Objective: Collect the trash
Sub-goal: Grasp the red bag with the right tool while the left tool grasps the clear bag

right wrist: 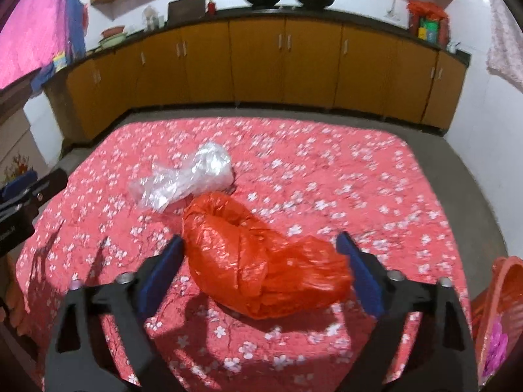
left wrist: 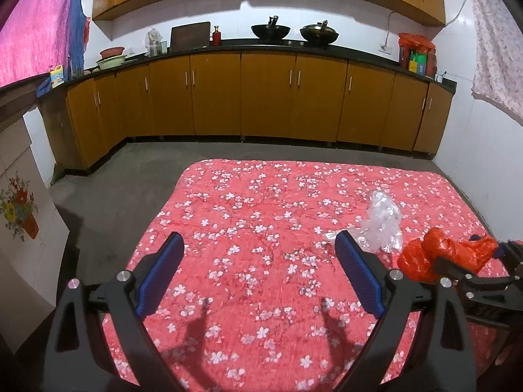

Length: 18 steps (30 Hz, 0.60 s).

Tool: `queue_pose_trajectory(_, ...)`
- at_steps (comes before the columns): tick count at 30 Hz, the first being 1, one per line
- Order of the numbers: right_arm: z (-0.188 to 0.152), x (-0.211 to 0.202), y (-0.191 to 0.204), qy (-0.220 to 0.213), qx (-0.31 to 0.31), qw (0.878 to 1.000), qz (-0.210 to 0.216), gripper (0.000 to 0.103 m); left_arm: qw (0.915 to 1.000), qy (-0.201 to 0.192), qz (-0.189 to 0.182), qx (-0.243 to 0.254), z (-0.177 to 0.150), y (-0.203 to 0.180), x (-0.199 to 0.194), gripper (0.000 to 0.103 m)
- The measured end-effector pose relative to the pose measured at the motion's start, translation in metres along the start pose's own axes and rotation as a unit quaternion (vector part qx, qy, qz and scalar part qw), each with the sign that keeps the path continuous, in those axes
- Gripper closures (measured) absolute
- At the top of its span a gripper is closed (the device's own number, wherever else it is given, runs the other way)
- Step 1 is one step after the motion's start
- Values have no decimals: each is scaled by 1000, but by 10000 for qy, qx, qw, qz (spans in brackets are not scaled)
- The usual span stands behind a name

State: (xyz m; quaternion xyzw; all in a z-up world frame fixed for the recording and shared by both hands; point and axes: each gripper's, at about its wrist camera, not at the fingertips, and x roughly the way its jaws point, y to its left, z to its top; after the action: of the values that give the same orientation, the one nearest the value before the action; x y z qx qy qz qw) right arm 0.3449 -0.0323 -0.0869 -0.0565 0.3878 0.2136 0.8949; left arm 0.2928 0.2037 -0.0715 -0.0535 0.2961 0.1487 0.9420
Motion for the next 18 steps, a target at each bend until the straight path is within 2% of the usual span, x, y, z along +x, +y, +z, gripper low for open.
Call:
queue_pose_trajectory(3, -1, 1, -2, 15, 69, 9999, 145, 38, 10000, 23, -26, 24, 0, -3, 4, 11)
queue_pose_trajectory(8, -4, -4, -3, 21, 42, 9998, 218, 48, 9999, 53, -104, 80, 1, -13, 8, 11)
queue_pose_trajectory(13, -10, -16, -12, -60, 152, 9997, 177, 51, 9994, 68, -251, 232, 4, -32, 13, 11)
queue_pose_trajectory(18, -19, -36, -42, -210, 496, 9985, 33, 51, 9978, 108, -471, 448, 11, -58, 23, 8)
